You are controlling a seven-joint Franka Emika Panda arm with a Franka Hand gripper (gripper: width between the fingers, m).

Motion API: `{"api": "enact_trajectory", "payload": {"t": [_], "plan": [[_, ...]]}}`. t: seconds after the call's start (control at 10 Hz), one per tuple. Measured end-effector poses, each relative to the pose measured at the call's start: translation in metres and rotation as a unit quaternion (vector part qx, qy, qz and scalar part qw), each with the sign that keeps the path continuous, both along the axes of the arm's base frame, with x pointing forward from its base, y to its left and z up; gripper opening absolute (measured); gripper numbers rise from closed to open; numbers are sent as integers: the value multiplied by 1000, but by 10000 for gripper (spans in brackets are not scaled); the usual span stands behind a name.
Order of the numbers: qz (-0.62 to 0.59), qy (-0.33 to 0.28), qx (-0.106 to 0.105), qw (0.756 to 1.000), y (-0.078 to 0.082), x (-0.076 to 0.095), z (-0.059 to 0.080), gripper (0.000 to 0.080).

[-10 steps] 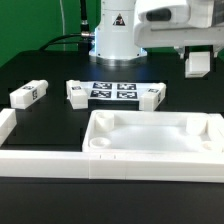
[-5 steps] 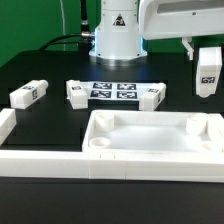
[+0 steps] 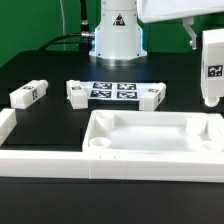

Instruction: Assemble desk

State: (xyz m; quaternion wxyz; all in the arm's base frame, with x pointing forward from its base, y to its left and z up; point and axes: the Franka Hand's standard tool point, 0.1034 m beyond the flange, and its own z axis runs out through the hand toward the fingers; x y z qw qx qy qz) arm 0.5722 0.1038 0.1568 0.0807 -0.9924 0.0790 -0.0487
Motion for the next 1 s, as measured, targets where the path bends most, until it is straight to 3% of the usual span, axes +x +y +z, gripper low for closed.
{"api": "enact_trajectory", "payload": {"t": [0.2, 0.4, 0.7, 1.0], "plan": [[-7, -85, -5, 996, 3, 9, 0, 288], [23, -115, -18, 993, -1, 15, -2, 288], [92, -127, -46, 987, -4, 26, -4, 288], [87, -126, -44, 987, -4, 25, -6, 288]]}}
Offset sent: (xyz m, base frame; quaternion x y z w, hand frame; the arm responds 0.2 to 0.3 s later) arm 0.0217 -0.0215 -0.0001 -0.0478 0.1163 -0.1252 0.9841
